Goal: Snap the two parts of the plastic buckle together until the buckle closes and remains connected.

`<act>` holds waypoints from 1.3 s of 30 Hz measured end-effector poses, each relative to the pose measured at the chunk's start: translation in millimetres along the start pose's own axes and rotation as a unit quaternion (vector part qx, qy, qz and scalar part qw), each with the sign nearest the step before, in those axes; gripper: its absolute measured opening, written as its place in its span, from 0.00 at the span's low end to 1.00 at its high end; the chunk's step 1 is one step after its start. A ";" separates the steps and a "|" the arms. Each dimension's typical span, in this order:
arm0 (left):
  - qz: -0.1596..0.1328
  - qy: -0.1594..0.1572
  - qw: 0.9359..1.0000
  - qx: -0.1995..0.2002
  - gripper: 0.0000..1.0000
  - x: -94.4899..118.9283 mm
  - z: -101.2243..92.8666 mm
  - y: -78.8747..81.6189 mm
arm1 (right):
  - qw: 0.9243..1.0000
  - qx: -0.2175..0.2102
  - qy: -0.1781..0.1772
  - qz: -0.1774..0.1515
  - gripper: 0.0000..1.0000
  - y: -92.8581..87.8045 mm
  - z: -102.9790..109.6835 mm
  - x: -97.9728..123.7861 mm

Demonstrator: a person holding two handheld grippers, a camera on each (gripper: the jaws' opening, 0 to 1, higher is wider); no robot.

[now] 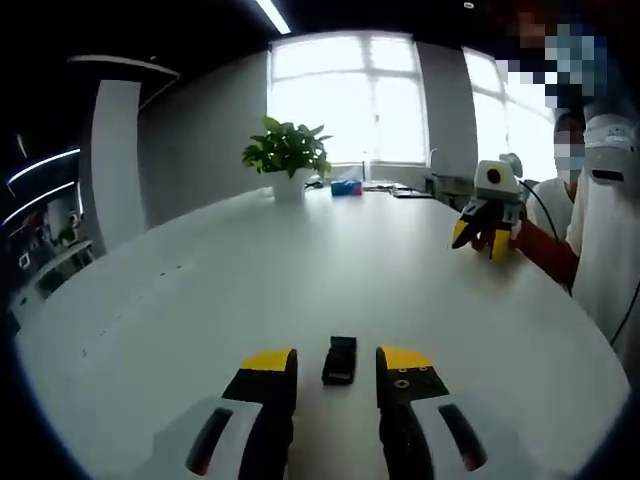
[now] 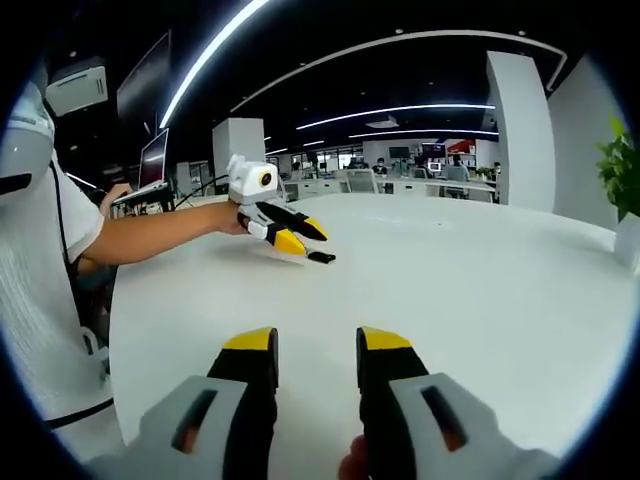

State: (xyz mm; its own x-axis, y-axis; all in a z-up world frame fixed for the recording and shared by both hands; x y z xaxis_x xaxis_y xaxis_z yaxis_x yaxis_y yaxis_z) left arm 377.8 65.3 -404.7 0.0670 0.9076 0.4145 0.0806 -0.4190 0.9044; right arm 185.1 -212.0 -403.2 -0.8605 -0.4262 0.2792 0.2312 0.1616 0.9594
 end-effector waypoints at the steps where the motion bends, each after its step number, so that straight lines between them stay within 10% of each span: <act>1: 0.000 0.005 1.000 -0.002 0.31 1.5 -2.2 0.8 | 1.000 0.000 0.000 0.000 0.31 0.0 0.1 -0.1; 19: -0.008 0.089 0.996 0.031 0.32 28.7 -42.7 -5.6 | 1.000 -0.015 -0.016 0.015 0.36 4.0 -1.3 -2.9; 39: -0.030 0.229 0.971 0.058 0.30 45.8 -88.0 -4.2 | 0.999 -0.015 -0.017 0.031 0.37 6.9 -1.6 -5.6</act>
State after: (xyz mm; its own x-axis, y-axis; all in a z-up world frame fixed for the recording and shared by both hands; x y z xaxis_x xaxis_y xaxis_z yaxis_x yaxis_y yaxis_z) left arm 293.1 111.0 -380.6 -0.3891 0.8363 0.3863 0.1838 -0.3404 0.9221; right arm 192.2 -209.9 -398.1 -0.8594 -0.3852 0.3363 0.2973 0.1588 0.9415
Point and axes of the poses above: the point that each gripper's makers call its tool centre point, and the gripper's own axes: x roughly backward along the fingers, z roughly to its left, y roughly out of its top, the point moved 9 cm from there along x, roughly backward along the fingers, and after that the axes turned 14 degrees about -y, right-handed, at the moved point
